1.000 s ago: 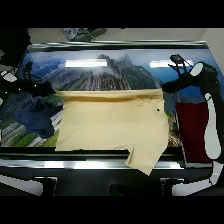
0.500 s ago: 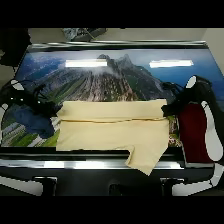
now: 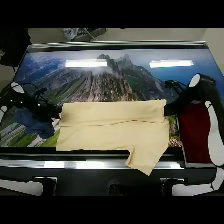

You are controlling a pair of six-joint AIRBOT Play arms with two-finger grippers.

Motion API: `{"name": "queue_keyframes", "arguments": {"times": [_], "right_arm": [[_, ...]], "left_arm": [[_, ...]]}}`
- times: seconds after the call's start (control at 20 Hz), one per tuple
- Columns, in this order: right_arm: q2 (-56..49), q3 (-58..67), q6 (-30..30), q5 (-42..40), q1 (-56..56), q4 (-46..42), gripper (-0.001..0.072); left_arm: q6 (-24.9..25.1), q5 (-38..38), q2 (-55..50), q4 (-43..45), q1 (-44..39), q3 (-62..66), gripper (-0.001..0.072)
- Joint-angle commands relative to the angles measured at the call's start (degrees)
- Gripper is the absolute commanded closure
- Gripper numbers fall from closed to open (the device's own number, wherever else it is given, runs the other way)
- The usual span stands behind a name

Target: Fold the shirts.

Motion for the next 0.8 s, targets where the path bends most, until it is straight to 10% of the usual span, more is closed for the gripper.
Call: {"name": "queue_keyframes", "arguments": {"times": [0.0,0.3,0.65,0.75], "right_arm": [[4.00,0.11,-0.70,8.02,-3.23,-0.52,0.0247],[13.64,-16.44,-1.36,4.20,-7.89,-0.52,0.0274],[14.45,-17.99,-1.49,4.57,-7.89,-0.55,0.0274],[14.47,-18.05,-1.55,4.70,-7.89,-0.57,0.0274]], "left_arm": [[0.90,-0.55,7.04,0.26,2.34,-5.35,0.0185],[6.27,11.08,22.14,0.81,7.26,-37.11,0.0204],[7.72,16.33,22.29,-2.25,4.28,-43.85,0.0206],[7.10,18.67,22.27,-2.43,3.82,-44.22,0.0356]]}}
